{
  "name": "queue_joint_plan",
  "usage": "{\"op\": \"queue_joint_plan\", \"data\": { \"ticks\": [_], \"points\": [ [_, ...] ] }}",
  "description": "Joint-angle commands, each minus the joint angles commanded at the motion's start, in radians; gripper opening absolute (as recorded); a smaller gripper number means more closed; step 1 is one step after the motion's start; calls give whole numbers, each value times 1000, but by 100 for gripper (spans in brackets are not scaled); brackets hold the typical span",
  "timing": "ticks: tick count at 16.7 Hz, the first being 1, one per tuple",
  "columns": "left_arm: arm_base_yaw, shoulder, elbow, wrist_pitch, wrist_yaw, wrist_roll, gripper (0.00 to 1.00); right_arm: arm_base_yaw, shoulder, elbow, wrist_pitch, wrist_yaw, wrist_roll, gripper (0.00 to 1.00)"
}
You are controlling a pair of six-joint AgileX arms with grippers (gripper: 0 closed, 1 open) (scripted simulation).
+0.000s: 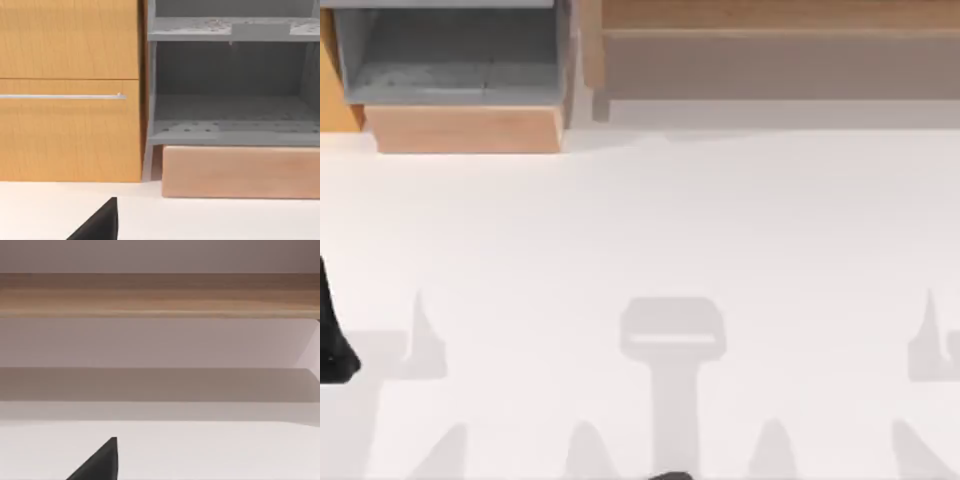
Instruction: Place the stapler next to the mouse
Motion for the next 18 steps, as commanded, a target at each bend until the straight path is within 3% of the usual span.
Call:
{"op": "queue_joint_plan", "data": {
  "ticks": [4,8,18],
  "points": [
    [14,31,30,-21,1,1,100,0,0,0,0,0,0,100],
    [90,221,194,-139,4,8,100,0,0,0,0,0,0,100],
    [412,1222,856,-637,-12,66,100,0,0,0,0,0,0,100]
  ]
}}
